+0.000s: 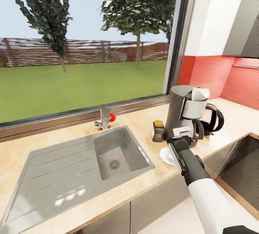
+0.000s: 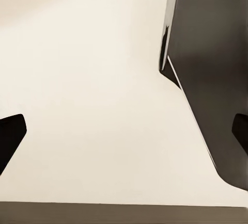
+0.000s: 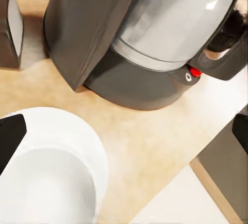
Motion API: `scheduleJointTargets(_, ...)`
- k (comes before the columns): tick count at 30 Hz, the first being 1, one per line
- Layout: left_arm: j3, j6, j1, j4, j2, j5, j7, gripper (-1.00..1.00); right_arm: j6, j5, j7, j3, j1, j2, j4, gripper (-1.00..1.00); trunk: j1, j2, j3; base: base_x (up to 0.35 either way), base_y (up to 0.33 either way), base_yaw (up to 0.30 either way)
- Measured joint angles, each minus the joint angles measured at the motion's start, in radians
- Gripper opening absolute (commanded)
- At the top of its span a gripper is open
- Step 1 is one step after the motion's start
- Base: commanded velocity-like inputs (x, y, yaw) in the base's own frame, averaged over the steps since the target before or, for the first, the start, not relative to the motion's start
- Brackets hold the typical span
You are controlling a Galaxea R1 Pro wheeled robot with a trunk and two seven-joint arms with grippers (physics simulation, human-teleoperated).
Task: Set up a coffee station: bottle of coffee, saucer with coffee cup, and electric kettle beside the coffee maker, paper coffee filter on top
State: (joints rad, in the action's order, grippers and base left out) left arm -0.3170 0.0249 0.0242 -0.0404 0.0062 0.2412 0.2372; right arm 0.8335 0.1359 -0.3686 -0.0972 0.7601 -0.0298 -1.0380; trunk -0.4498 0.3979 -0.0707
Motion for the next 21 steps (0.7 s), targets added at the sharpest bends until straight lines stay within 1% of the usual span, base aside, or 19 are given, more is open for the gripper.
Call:
scheduleJointTargets(3,0.000,0.000,0.000,0.000,-0.001,0.000,0.000,1.00,0.000,0.000,0.000,0.001,0.000,0.000,-0.005,1.00,0.000,0.000,0.000,-0.227,-0.160,-0.004)
scheduleJointTargets(6,0.000,0.000,0.000,0.000,-0.001,0.000,0.001,1.00,-0.001,0.000,0.000,0.002,0.000,0.001,-0.007,1.00,0.000,0.000,0.000,-0.234,-0.166,-0.136)
scheduleJointTargets(17,0.000,0.000,0.000,0.000,-0.001,0.000,0.001,1.00,0.000,0.000,0.000,0.005,0.000,0.001,-0.008,1.00,0.000,0.000,0.000,-0.228,-0.165,-0.283)
scheduleJointTargets(21,-0.001,0.000,0.000,0.000,-0.001,0.000,0.001,1.00,-0.001,-0.001,0.000,0.004,0.000,0.001,-0.008,1.00,0.000,0.000,0.000,-0.095,-0.059,-0.295)
